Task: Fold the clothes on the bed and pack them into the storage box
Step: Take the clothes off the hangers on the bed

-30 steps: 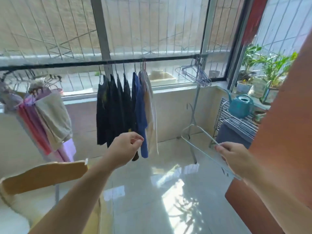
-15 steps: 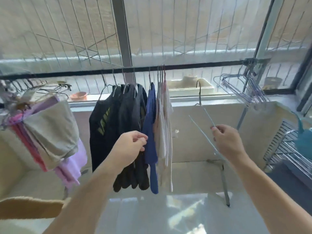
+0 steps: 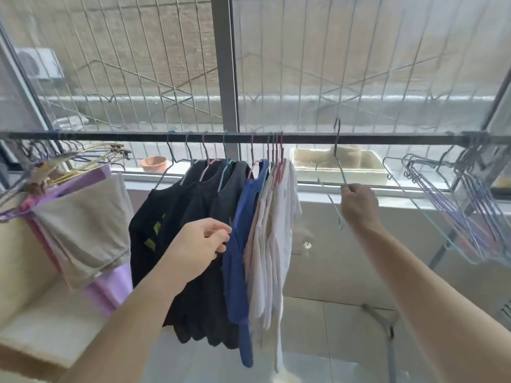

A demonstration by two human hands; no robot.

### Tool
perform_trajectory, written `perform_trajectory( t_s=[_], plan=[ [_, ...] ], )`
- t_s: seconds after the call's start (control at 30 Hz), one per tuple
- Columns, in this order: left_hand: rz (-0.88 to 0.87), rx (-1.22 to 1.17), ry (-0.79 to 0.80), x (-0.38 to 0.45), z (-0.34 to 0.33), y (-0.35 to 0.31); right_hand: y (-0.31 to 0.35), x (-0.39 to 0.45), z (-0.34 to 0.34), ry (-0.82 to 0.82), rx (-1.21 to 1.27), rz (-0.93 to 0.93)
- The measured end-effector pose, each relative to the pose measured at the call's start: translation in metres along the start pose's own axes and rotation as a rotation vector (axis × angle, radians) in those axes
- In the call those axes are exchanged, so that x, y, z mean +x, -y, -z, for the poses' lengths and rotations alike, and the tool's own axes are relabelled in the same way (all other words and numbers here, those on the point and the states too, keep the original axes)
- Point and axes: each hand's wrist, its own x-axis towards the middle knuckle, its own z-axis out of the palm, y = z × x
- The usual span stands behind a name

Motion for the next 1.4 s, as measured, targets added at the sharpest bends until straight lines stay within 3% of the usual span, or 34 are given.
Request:
perform_trajectory(
  t_s=[0.3,0.37,0.43,0.5,0.53,0.6,0.7,0.9,1.13,1.23,1.3,1.4],
  plan=[
    [-0.009,-0.08,0.031,0.036,0.008,0.021,-0.035,-0.015,-0.015,0.064,-0.287,-0.019],
    [-0.02,-0.109,0.038,0.046,0.011,0.024,-0.026,-0.022,-0.012,-0.068,-0.372,0.088],
    [-0.033,-0.125,0.056,0.057,0.015,0.025,-0.005,-0.026,-0.023,-0.215,-0.283,0.247],
    [-0.051,-0.126,0.073,0.068,0.019,0.025,0.024,-0.019,-0.052,-0.082,-0.152,0.352],
    [-0.06,-0.126,0.077,0.075,0.022,0.024,0.039,-0.008,-0.071,0.042,-0.114,0.318],
    [-0.079,-0.105,0.08,0.088,0.029,0.025,0.07,0.014,-0.11,0.244,0.016,0.07],
    [-0.12,-0.05,0.108,0.103,0.04,0.031,0.086,0.037,-0.152,0.312,0.232,-0.228],
    [-0.111,-0.033,0.253,0.126,0.044,0.049,0.082,0.065,-0.178,0.297,0.291,-0.299],
    [-0.102,-0.08,0.35,0.157,0.035,0.034,0.054,0.091,-0.145,0.337,0.439,-0.477],
    [-0.115,-0.106,0.296,0.184,0.012,0.008,0.051,0.092,-0.14,0.347,0.426,-0.421],
    [-0.054,-0.154,0.261,0.21,-0.01,-0.011,0.053,0.093,-0.14,0.33,0.394,-0.384],
    [0.193,-0.354,0.306,0.248,-0.037,-0.024,0.056,0.09,-0.14,0.34,0.409,-0.415]
  ],
)
